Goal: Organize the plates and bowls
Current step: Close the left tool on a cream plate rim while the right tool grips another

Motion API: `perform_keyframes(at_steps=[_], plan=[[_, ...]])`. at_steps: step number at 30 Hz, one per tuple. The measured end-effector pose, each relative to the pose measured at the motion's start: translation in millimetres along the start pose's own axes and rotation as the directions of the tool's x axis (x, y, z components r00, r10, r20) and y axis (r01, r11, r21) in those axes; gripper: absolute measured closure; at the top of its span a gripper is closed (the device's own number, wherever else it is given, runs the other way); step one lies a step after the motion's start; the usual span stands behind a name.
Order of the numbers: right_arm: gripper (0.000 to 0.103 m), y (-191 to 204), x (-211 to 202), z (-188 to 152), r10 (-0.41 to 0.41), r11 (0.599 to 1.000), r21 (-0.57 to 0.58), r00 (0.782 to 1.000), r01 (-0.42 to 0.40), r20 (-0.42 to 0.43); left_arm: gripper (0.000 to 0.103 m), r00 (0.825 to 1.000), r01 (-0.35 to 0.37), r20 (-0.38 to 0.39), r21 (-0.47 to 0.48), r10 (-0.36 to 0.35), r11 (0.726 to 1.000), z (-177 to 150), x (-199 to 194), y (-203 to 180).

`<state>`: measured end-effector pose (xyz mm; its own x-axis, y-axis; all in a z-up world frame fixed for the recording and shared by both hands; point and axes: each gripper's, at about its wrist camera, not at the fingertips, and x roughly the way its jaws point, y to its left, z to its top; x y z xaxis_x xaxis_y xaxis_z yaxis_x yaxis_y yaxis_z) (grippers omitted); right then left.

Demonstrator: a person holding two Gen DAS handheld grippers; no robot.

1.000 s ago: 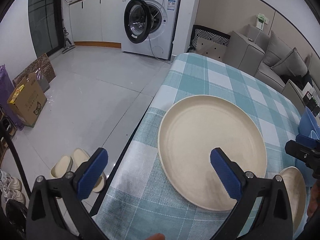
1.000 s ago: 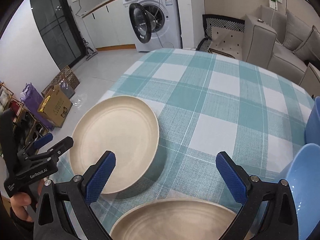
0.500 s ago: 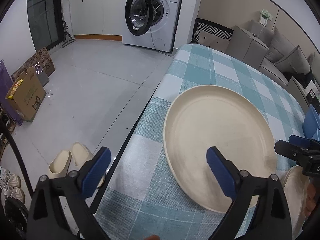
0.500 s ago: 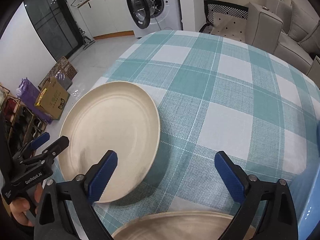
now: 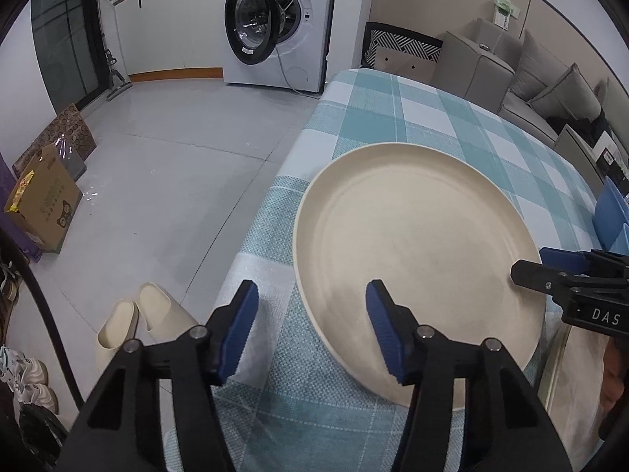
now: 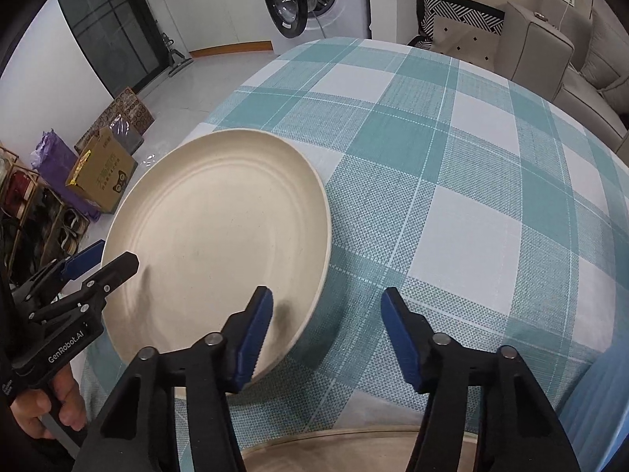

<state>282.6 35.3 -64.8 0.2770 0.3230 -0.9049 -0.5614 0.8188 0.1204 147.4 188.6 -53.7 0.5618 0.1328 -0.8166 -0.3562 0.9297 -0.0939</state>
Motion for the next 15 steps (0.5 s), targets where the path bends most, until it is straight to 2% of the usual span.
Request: perform_keyframes(at_steps=[2,10,15], plan=[[0.053,-0.4,-0.1,-0.9,0.000,1.000,0.002,1.000,0.000,-0.002,0.058,1.000,0.015,-0.011,0.001,-0.015,1.000,-0.7,1.3,-0.5],[0.061,-1.8,2.1,-3.1,0.017,1.000,0.003,1.000,-0.017,-0.006,0.073,0.999,0.025,-0.021,0.019,-0.025,1.000,-2.4,2.9,-4.8],[0.080,7.5,-1.0,-5.0,0.025,0.999,-0.026,1.000,-0.025,0.000,0.077,1.000,0.018,-0.016,0.039,-0.018,0.999,-3.8,1.8,-9.6]])
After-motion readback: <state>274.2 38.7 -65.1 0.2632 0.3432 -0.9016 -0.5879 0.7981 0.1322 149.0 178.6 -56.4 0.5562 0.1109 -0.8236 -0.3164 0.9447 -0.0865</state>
